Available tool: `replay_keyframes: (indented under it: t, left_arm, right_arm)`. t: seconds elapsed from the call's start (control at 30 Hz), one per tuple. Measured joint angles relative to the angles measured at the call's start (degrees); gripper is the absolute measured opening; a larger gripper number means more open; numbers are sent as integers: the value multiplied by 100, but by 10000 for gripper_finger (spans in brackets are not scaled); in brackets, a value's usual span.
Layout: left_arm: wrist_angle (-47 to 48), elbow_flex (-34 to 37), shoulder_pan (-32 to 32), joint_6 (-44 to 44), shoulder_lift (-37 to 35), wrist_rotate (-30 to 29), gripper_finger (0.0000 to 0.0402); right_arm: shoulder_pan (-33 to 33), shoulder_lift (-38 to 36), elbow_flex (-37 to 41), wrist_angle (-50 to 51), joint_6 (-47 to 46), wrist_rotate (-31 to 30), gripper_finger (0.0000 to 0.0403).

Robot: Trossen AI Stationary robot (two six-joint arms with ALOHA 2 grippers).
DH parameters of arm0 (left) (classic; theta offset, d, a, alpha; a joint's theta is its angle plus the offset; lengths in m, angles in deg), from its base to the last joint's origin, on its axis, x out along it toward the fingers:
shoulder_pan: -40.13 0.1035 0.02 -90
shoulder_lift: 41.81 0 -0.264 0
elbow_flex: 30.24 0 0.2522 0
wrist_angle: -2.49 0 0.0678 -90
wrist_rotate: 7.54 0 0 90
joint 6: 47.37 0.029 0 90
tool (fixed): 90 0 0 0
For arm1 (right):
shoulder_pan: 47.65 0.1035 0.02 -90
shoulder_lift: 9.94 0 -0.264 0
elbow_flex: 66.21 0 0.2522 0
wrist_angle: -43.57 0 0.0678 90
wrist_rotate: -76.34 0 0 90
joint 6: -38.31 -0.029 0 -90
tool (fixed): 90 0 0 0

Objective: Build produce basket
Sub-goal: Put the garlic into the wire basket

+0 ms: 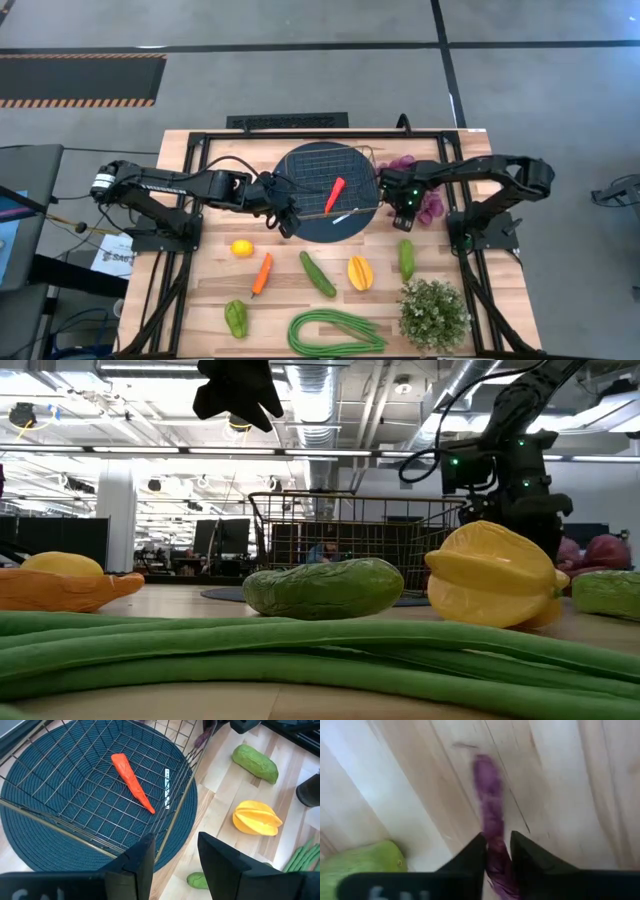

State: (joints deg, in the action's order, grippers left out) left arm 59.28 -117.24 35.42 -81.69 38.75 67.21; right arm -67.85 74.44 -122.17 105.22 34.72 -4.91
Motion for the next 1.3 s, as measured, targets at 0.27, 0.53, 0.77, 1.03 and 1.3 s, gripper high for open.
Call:
replay_keyframes:
  t: [0.27,0.53,0.77,1.03,1.3]
  left_arm:
    - [1,0,0,-3,0,0,137]
    - [2,0,0,27,0,-3,137]
    - [2,0,0,85,0,-7,131]
    - [2,0,0,85,0,-15,130]
    - [2,0,0,109,2,-57,130]
  right_arm:
    - [169,-135,-785,681,-45,-4,15]
    - [518,-951,-1970,1712,-351,-584,11]
    - [762,-1575,-3511,2659,-607,-1601,11]
    - [651,-1532,-5625,2719,-175,-2242,11]
    - [843,-1046,-6698,1348,522,-939,11]
